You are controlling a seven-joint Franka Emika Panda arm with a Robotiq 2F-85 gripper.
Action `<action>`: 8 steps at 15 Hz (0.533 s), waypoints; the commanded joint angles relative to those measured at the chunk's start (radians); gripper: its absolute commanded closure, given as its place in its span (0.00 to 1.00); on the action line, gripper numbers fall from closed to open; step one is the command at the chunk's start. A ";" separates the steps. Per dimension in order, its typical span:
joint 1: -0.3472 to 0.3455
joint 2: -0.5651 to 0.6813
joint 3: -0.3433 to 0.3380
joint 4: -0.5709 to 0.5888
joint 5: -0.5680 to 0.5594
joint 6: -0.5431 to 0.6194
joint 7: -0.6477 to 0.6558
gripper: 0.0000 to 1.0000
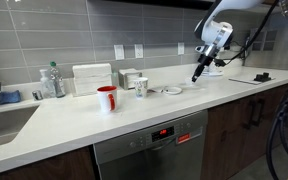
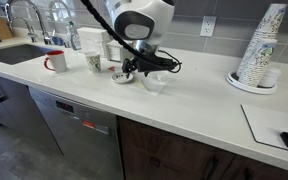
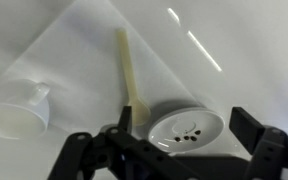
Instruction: Use the plastic spoon to get some of the contents from the white and put the contents into the small mug
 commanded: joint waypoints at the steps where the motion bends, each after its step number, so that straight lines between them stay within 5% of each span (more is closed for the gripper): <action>1: -0.011 0.001 0.011 0.006 -0.004 -0.001 0.003 0.00; 8: -0.020 0.006 0.037 -0.014 0.023 0.081 -0.114 0.00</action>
